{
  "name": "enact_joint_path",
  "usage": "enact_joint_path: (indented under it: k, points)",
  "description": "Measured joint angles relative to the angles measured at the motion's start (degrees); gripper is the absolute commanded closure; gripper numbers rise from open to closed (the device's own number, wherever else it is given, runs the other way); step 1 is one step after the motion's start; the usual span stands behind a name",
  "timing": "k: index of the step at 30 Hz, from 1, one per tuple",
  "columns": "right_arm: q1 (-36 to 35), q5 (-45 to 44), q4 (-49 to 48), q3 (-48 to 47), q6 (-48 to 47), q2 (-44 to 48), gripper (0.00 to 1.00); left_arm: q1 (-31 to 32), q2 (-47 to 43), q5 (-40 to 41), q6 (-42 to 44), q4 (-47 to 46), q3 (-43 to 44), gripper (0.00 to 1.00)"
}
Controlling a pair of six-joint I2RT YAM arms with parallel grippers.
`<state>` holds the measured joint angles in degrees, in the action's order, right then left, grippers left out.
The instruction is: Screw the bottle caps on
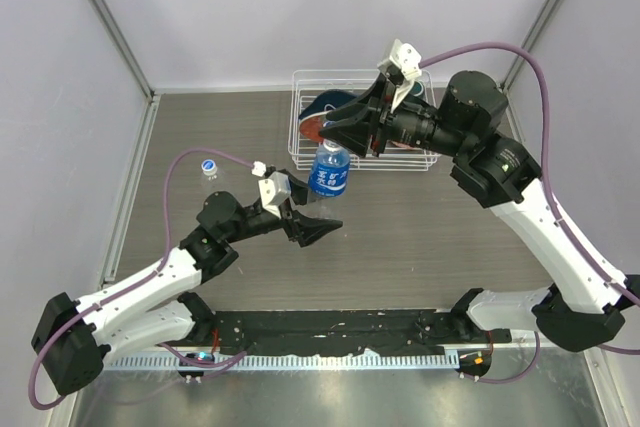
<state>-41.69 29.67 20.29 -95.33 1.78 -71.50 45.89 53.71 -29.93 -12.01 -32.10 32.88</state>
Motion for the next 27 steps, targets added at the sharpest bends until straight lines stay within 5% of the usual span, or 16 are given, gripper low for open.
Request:
enact_joint_path:
  k: [27]
  points:
    - [-0.3,-5.8,1.7,2.0,-2.9,1.5,0.99,-0.2,-1.8,1.0,-1.3,1.5,-1.6,1.00]
